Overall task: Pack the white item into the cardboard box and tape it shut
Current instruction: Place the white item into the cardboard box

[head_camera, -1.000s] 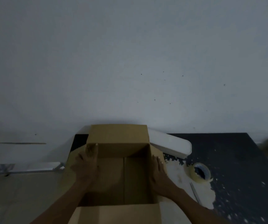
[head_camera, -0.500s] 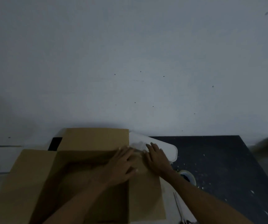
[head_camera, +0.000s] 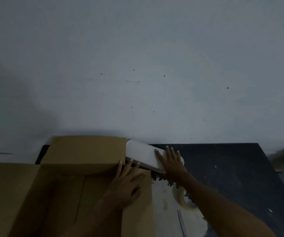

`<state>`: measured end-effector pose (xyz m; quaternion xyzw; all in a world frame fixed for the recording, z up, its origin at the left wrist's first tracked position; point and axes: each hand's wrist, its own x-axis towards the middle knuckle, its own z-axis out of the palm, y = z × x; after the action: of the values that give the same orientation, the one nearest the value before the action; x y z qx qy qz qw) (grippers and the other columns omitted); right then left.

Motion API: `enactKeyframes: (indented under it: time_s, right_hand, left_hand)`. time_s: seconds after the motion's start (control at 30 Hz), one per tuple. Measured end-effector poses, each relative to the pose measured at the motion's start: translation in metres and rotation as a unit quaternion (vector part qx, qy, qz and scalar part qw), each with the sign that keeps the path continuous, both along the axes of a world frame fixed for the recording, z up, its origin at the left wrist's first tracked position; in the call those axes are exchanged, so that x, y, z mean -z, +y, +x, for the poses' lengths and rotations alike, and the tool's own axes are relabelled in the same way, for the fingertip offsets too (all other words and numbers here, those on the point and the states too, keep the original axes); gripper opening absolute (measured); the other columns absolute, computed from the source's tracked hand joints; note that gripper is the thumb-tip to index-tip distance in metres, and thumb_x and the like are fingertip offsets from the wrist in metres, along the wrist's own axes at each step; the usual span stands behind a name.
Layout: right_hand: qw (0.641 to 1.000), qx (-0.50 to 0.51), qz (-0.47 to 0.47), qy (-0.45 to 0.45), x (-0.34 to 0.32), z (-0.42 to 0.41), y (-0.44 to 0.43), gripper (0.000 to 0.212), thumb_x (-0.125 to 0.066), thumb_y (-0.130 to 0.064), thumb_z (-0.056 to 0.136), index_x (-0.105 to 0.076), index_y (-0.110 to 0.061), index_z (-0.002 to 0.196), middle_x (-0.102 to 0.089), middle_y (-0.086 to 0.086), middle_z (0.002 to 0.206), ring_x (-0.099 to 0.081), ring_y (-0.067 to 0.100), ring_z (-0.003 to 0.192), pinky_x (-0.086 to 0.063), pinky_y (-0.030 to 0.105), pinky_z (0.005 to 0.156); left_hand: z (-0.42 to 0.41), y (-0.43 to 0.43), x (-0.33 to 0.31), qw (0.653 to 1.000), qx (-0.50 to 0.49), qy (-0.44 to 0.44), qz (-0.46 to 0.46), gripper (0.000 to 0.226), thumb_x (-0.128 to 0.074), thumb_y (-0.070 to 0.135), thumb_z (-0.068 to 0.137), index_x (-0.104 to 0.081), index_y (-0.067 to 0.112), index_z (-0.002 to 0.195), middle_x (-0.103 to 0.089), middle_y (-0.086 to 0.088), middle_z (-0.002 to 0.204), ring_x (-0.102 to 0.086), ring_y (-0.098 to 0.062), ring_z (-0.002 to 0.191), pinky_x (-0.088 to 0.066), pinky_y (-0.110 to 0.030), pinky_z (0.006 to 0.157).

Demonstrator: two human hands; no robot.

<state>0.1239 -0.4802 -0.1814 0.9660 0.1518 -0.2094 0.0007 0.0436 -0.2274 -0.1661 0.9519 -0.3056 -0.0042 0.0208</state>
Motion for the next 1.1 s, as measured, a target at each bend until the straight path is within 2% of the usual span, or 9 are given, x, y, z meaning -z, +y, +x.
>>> enactKeyframes:
  time_s: [0.17,0.5,0.57,0.63,0.7,0.8,0.9,1.0,1.1]
  right_hand:
    - [0.999,-0.011,-0.009,-0.044,0.001,-0.003,-0.002,0.104,-0.062,-0.057,0.082,0.011,-0.033,0.152,-0.017,0.022,0.153,-0.02,0.039,0.14,-0.016,0.055,0.116]
    - [0.991,-0.01,-0.003,-0.137,-0.056,-0.034,-0.036,0.093,-0.057,-0.069,0.074,-0.02,-0.032,0.151,-0.035,0.015,0.145,-0.037,0.034,0.128,-0.034,0.047,0.105]
    - [0.987,0.023,0.011,-0.156,-0.074,-0.046,-0.045,0.089,-0.056,-0.067,0.076,-0.024,-0.031,0.151,-0.035,0.014,0.146,-0.039,0.034,0.128,-0.036,0.047,0.104]
    - [0.982,0.056,0.037,-0.179,-0.093,-0.056,-0.052,0.087,-0.058,-0.066,0.077,-0.027,-0.03,0.15,-0.036,0.014,0.146,-0.041,0.033,0.129,-0.037,0.048,0.104]
    - [0.973,0.071,0.054,-0.212,-0.114,-0.066,-0.053,0.084,-0.058,-0.065,0.077,-0.031,-0.029,0.148,-0.041,0.016,0.142,-0.046,0.034,0.123,-0.041,0.048,0.1]
    - [0.964,0.06,0.075,-0.247,-0.145,-0.074,-0.046,0.082,-0.051,-0.069,0.077,-0.033,-0.029,0.147,-0.045,0.014,0.137,-0.05,0.031,0.117,-0.047,0.047,0.093]
    - [0.958,0.025,0.092,-0.272,-0.168,-0.078,-0.025,0.082,-0.051,-0.07,0.078,-0.034,-0.029,0.147,-0.046,0.015,0.137,-0.051,0.032,0.114,-0.048,0.046,0.088]
    - [0.952,-0.02,0.104,-0.287,-0.18,-0.082,0.009,0.082,-0.055,-0.069,0.077,-0.038,-0.028,0.146,-0.046,0.015,0.138,-0.051,0.033,0.117,-0.047,0.044,0.088]
    - [0.947,-0.059,0.122,-0.291,-0.179,-0.091,0.059,0.083,-0.058,-0.068,0.076,-0.039,-0.027,0.145,-0.048,0.014,0.137,-0.051,0.032,0.116,-0.047,0.044,0.087]
  left_hand:
    - [-0.001,0.0,-0.003,1.0,-0.011,0.007,0.01,0.047,-0.043,0.051,0.092,-0.056,0.03,0.132,-0.039,-0.007,0.154,-0.026,-0.035,0.145,-0.007,-0.061,0.113]
    - [-0.004,0.002,-0.023,0.993,-0.006,0.089,0.077,0.046,-0.04,0.049,0.091,-0.061,0.031,0.128,-0.046,-0.009,0.149,-0.036,-0.039,0.141,-0.01,-0.064,0.113]
    - [-0.003,0.004,-0.031,0.993,0.001,0.096,0.07,0.048,-0.036,0.048,0.095,-0.05,0.032,0.138,-0.034,-0.008,0.157,-0.023,-0.039,0.146,0.002,-0.064,0.116]
    - [0.002,0.005,-0.035,0.991,0.004,0.128,0.044,0.051,-0.034,0.045,0.1,-0.031,0.033,0.15,-0.008,-0.005,0.164,0.005,-0.034,0.15,0.017,-0.056,0.113]
    - [0.004,0.007,-0.047,0.984,0.007,0.175,0.014,0.052,-0.036,0.04,0.102,-0.024,0.033,0.153,0.002,-0.002,0.164,0.017,-0.029,0.149,0.022,-0.05,0.112]
    - [0.006,0.021,-0.069,0.973,0.021,0.225,-0.043,0.047,-0.039,0.036,0.103,-0.033,0.031,0.15,-0.004,0.0,0.164,0.009,-0.024,0.15,0.01,-0.047,0.12]
    - [0.005,0.053,-0.09,0.98,0.004,0.169,-0.103,0.04,-0.04,0.037,0.102,-0.049,0.028,0.141,-0.034,-0.001,0.156,-0.026,-0.02,0.145,-0.023,-0.044,0.119]
    - [0.005,0.094,-0.105,0.968,-0.118,0.059,-0.211,0.026,-0.05,0.026,0.098,-0.066,0.018,0.117,-0.066,-0.001,0.12,-0.06,-0.018,0.108,-0.047,-0.032,0.092]
    - [0.002,0.144,-0.125,0.902,-0.297,-0.047,-0.31,0.015,-0.049,0.018,0.096,-0.062,0.013,0.094,-0.065,-0.005,0.093,-0.062,-0.026,0.085,-0.049,-0.037,0.07]
